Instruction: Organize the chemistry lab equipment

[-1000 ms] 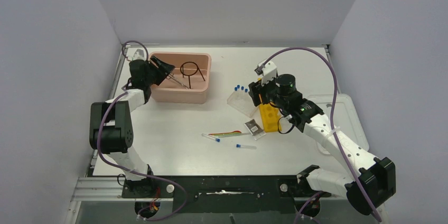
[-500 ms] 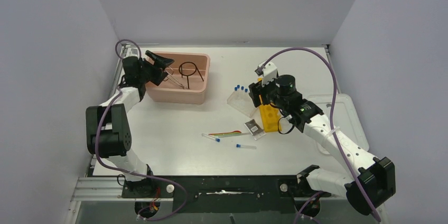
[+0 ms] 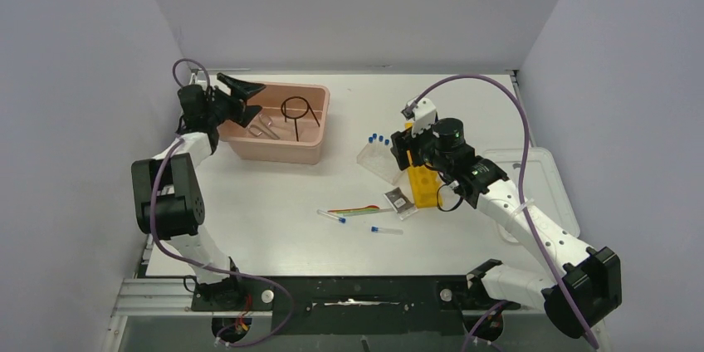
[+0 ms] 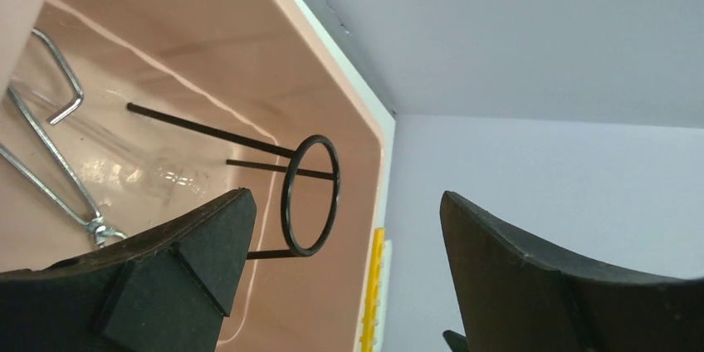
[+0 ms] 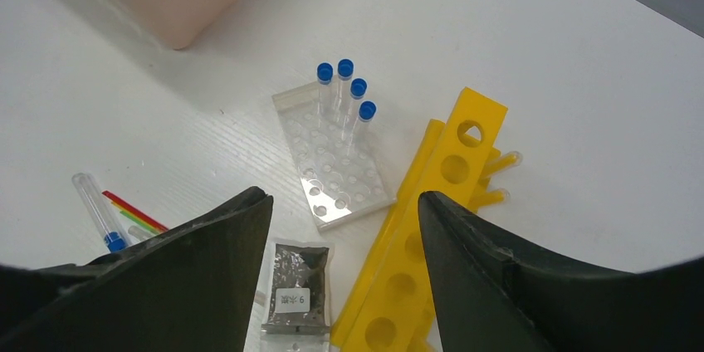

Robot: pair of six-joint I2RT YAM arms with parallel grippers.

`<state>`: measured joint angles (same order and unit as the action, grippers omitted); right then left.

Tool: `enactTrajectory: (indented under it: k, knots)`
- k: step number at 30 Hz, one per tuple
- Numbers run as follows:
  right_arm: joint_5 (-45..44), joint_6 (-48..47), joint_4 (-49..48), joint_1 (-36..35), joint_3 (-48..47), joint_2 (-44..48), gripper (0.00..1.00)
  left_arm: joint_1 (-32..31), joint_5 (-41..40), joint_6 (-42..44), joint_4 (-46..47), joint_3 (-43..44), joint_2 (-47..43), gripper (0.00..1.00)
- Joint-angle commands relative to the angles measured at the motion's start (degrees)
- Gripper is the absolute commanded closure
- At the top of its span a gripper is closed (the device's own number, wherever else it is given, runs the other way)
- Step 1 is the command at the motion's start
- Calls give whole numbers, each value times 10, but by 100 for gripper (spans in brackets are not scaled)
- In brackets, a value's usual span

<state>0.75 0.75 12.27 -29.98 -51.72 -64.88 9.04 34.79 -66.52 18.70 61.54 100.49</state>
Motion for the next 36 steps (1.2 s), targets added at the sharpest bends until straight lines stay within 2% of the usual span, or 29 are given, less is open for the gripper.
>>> enactTrajectory:
  k: [1, 7, 12, 14, 17, 19, 23, 26, 29, 32, 36]
  knots:
    - [0, 8, -9, 0, -14, 10, 34, 6, 41, -64, 55, 12, 30, 17]
    - [9, 15, -10, -1, -8, -8, 33, -50, -17, 33, 26, 40, -60, 17]
    - [39, 25, -18, 0, 15, -12, 33, -155, -193, 260, -69, 39, -203, 17]
    - [61, 26, -16, -1, 23, -15, 33, -213, -255, 348, -77, 15, -262, 15]
    - [103, 31, -26, -5, 42, -25, 31, -285, -287, 442, -61, -41, -330, 15]
    - [121, 37, -41, -17, 55, -38, 31, -308, -289, 457, -72, -67, -355, 14]
    - [39, 43, -69, -126, 57, -89, 32, -308, -362, 424, -138, -102, -398, 17]
    - [12, 62, -99, -175, 51, -137, 34, -277, -396, 376, -201, -109, -431, 20]
    - [-14, 68, -120, -213, 43, -175, 37, -193, -333, 317, -271, -104, -438, 23]
    - [-33, 68, -117, -236, 29, -211, 47, -114, -234, 281, -287, -124, -438, 27]
    - [-44, 63, -112, -252, 6, -244, 57, -81, -175, 260, -261, -166, -434, 28]
